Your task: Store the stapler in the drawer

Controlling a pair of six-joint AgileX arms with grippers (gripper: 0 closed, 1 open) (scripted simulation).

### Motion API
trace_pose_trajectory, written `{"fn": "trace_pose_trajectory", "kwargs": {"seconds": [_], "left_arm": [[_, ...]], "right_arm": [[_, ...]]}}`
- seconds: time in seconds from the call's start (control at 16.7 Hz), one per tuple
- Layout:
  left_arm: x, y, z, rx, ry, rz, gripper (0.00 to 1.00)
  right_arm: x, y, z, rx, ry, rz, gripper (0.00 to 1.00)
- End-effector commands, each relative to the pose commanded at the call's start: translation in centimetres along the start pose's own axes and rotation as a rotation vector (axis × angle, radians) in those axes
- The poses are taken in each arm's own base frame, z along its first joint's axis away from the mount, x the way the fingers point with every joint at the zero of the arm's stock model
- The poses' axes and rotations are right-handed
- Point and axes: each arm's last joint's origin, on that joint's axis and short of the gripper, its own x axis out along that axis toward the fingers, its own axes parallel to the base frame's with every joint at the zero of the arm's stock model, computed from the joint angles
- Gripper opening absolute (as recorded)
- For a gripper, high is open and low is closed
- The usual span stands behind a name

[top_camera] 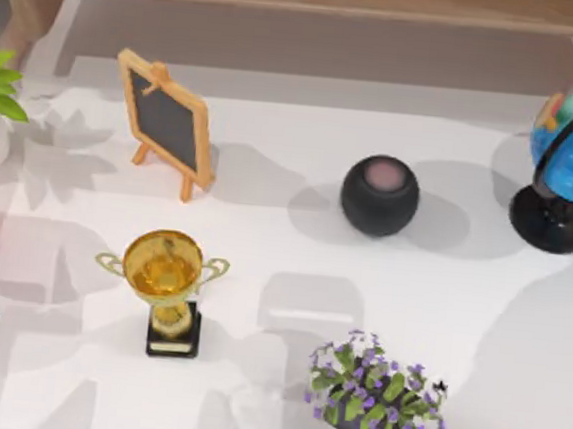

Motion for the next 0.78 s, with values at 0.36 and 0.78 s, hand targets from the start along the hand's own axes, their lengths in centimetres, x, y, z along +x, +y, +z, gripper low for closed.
{"fn": "trace_pose_trajectory", "kwargs": {"seconds": [0.36, 0.78], "left_arm": [[0.0, 0.0, 0.0, 0.0, 0.0, 0.0, 1.0], [0.0, 0.0, 0.0, 0.0, 0.0, 0.0, 1.0]], "right_arm": [[-1.4, -3.9, -9.0, -0.218, -0.173, -0.307, 1.0], [0.2, 1.0, -19.2, -0.532, -0.269, -0.521, 1.0]]}}
